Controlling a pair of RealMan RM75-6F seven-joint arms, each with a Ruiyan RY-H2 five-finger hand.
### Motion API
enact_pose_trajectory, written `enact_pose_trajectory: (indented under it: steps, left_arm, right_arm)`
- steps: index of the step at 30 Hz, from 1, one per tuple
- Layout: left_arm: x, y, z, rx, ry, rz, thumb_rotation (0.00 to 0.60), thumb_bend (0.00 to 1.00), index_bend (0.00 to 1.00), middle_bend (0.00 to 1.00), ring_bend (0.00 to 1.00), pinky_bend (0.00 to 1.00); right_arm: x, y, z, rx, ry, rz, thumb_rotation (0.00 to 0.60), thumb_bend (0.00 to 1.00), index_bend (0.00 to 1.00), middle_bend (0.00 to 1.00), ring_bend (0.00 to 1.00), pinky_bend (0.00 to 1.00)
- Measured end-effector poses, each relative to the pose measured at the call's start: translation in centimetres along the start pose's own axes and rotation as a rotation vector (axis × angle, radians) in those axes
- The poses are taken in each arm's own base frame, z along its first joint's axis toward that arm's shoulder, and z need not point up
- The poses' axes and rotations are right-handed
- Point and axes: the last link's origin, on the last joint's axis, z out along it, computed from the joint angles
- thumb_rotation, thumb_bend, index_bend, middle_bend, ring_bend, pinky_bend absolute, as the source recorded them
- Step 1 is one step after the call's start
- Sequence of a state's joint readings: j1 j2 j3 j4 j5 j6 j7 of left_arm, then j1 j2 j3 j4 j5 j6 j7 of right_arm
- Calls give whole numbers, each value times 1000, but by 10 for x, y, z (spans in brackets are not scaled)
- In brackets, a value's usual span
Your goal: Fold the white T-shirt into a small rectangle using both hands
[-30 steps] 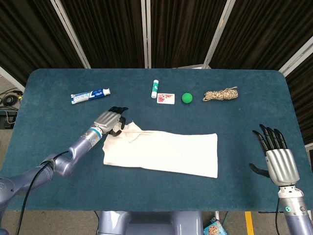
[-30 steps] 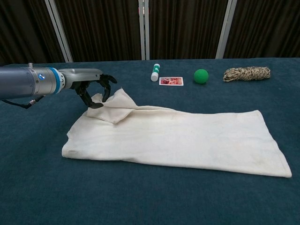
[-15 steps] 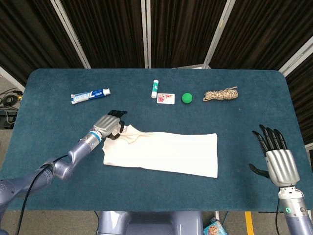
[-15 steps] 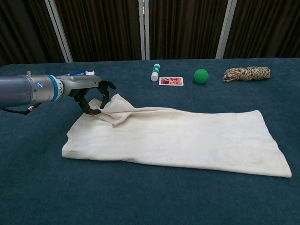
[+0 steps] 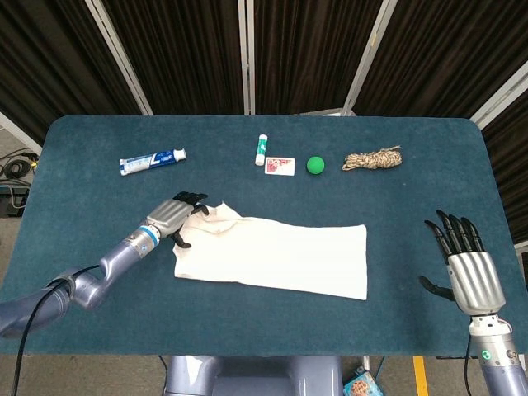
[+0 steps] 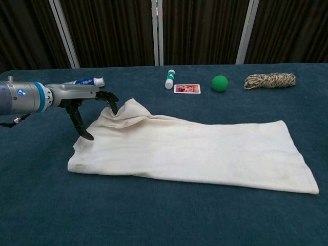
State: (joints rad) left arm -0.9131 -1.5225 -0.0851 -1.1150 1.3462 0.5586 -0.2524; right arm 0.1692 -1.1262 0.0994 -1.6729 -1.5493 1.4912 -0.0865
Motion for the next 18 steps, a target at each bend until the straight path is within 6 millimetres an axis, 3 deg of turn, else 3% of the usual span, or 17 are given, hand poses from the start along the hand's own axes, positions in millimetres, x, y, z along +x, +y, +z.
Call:
enact_pose_trajectory:
  steps: [18]
  left_arm:
    - [-21,9,-36,-82,-96,-10,600,0,296,0,0,0]
  right_arm:
    - [5,-6,-4,24,18,9,600,0,151,2,0,0]
